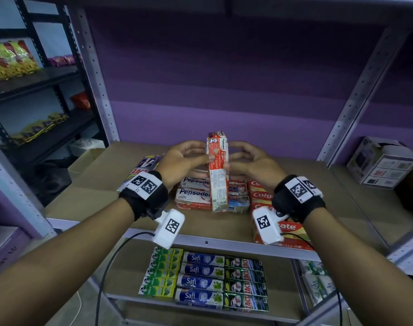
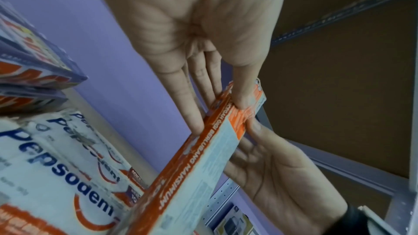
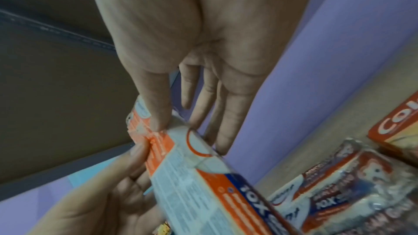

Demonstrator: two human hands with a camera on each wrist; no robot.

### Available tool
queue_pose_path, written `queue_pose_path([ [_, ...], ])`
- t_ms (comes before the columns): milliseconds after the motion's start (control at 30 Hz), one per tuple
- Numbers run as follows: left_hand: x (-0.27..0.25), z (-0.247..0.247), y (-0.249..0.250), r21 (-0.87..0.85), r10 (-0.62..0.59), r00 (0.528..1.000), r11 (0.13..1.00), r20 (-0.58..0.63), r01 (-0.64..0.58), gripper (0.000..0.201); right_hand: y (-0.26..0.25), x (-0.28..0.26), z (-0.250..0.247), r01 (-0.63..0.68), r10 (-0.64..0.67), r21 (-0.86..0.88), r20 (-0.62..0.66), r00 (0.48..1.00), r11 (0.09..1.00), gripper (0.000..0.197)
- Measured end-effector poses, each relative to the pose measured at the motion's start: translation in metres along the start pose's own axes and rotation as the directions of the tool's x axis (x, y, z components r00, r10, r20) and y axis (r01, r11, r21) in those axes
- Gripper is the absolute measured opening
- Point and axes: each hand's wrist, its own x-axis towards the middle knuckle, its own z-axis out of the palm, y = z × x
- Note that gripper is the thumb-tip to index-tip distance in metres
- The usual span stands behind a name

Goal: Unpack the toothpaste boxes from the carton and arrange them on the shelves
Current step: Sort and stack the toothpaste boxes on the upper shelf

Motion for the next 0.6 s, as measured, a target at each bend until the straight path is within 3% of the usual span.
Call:
queue_pose_path([
  [167, -0.013, -0.006, -0.01, -0.178, -0.028, 1.0, 0.984, -0.009, 0.026, 0.055, 0.026, -0.017, 0.001, -0.035, 0.115, -0.411, 0.172, 0.978, 0.911, 0.057],
  [367, -0.036, -0.013, -0.021, -0.318, -0.011, 1.0, 0.948, 0.025, 0.018, 0.05, 0.04, -0.03, 0.004, 0.028, 0.055, -0.54, 0.138, 0.989, 0.841, 0.039],
  [467, -0.049, -0.02, -0.025, -0.24, 0.003, 1.0, 0.971, -0.024, -0.009, 0.056, 0.043, -0.036, 0.0, 0.043, 0.046, -0.591, 0.134, 0.99, 0.805, 0.039],
  [600, -0.066, -0.034, -0.036, 0.113, 0.039, 0.999, 0.993, -0.022, -0.037, 0.05, 0.049, -0.048, -0.002, 0.083, 0.04, -0.712, 0.154, 0.987, 0.697, 0.05],
])
